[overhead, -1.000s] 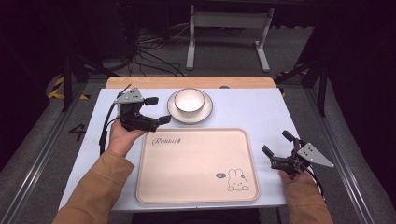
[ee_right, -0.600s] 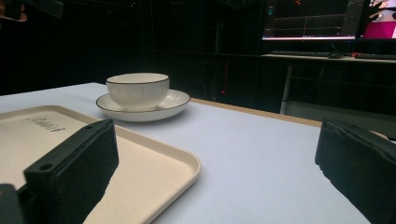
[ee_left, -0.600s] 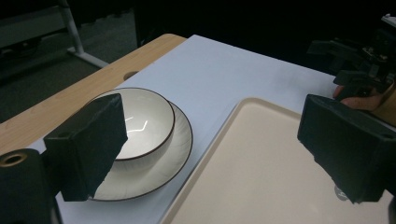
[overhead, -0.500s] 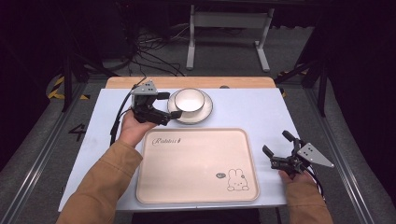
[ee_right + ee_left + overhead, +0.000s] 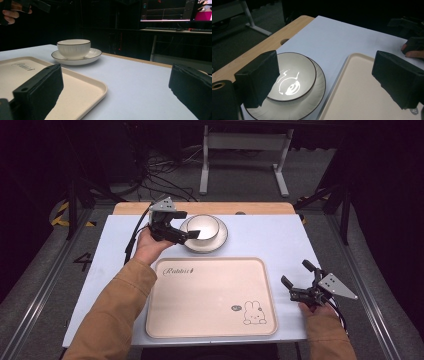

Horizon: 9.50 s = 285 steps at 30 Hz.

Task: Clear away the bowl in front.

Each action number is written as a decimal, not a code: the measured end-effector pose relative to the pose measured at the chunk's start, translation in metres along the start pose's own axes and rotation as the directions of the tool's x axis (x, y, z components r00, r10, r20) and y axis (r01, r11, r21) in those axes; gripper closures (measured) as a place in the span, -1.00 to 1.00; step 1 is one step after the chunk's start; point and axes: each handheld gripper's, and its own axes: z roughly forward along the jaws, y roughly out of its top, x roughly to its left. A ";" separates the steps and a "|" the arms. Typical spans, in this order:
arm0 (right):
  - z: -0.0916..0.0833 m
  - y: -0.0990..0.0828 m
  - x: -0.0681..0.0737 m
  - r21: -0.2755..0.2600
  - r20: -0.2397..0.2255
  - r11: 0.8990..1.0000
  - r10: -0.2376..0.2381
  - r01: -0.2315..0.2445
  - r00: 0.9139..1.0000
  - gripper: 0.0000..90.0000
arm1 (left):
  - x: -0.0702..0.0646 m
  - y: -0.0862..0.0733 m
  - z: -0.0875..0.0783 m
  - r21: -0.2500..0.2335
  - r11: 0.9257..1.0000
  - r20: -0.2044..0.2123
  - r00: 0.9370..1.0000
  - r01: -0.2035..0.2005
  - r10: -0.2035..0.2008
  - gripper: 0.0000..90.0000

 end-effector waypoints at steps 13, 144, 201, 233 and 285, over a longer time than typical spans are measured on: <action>0.000 0.000 0.000 0.000 0.000 1.000 0.000 0.000 1.000 -1.00 | 0.011 0.008 0.026 0.098 0.995 0.003 1.000 -0.026 0.026 -0.78; 0.000 0.000 0.000 -0.004 -0.005 1.000 0.005 -0.005 1.000 -1.00 | -0.009 -0.005 0.131 0.660 0.702 0.039 0.945 -0.269 0.326 0.85; 0.000 0.000 0.000 -0.004 -0.005 1.000 0.005 -0.005 1.000 -1.00 | -0.117 0.053 0.051 0.570 0.687 0.259 0.892 -0.451 0.371 0.84; 0.000 0.000 0.000 -0.004 -0.006 1.000 0.003 -0.003 1.000 -1.00 | -0.158 0.035 0.031 0.554 0.658 0.318 0.861 -0.509 0.398 0.84; 0.000 0.000 0.000 -0.005 -0.005 1.000 0.003 -0.003 1.000 -1.00 | -0.167 -0.021 0.061 0.656 0.574 0.394 0.871 -0.489 0.292 0.84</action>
